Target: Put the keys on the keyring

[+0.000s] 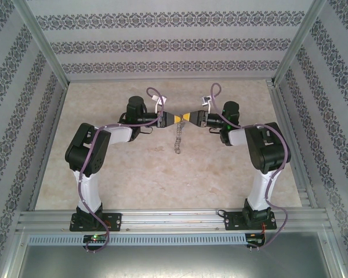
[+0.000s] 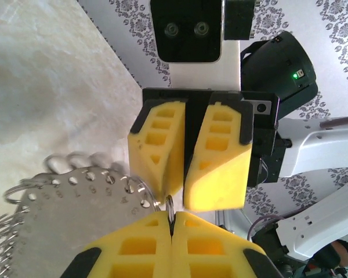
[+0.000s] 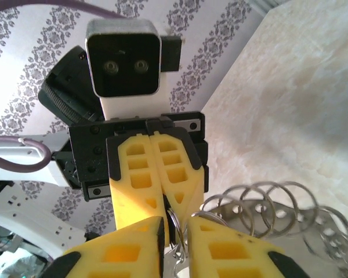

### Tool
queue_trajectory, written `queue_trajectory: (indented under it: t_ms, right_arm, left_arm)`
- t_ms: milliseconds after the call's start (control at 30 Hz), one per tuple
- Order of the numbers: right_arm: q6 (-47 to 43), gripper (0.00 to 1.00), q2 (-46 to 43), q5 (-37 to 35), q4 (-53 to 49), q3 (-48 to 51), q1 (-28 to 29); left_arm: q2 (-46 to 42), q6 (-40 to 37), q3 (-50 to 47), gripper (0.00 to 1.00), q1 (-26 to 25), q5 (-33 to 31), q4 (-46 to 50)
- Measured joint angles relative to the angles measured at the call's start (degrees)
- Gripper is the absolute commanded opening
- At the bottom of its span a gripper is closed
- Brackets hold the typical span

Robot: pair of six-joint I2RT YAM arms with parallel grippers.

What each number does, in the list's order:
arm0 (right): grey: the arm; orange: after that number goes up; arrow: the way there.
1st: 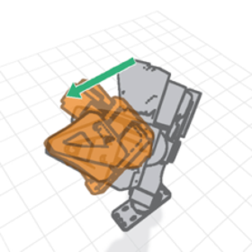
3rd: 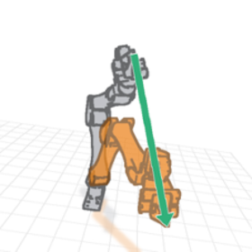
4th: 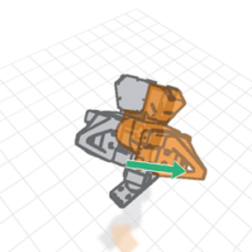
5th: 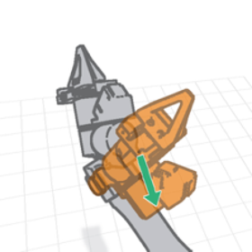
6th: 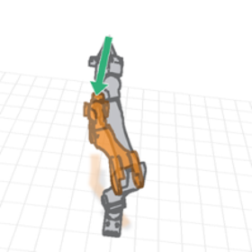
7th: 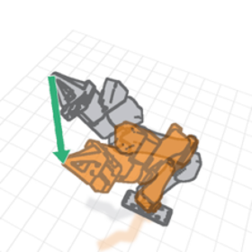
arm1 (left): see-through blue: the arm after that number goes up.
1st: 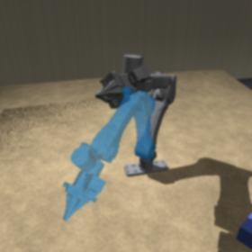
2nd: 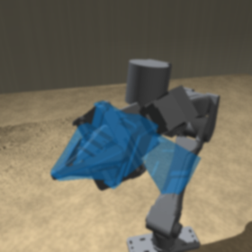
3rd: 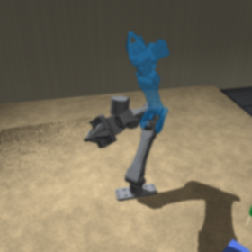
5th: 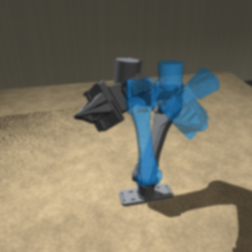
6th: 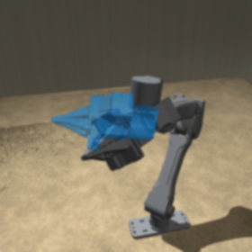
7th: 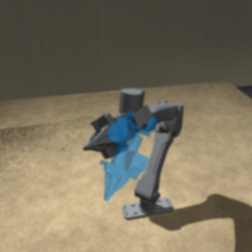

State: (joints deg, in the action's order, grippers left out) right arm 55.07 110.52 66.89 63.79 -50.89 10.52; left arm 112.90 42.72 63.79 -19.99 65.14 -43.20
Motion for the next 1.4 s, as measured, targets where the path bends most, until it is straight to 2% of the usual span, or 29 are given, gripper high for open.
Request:
queue_trajectory:
  t_ms: [300, 700, 1267, 1367, 1400]
  right_arm:
    - [-1.1, 0.5, -4.9, -4.7, 1.1, 7.2, -3.7]
    - [-6.4, 0.56, -4.5, -9.0, 1.2, 11.4, 0.3]
    - [-11.1, 0.55, -4.5, -11.4, -1.8, 9.2, 3.6]
    - [-11.7, 0.46, -4.5, -11.4, -2.1, 8.8, 4.2]
    - [-11.8, 0.39, -4.5, -11.3, -2.2, 8.8, 4.3]
  left_arm:
    - [0.0, 3.0, 0.0, 0.0, -0.2, 0.4, -3.8]
    - [1.3, 7.1, 0.8, 0.0, -0.2, 1.0, -8.3]
    - [2.6, 10.8, 1.1, 0.0, -0.2, 2.4, -13.0]
    - [2.6, 11.0, 1.1, 0.0, -0.2, 2.4, -13.0]
    - [2.6, 11.0, 1.1, 0.0, -0.2, 2.4, -13.0]
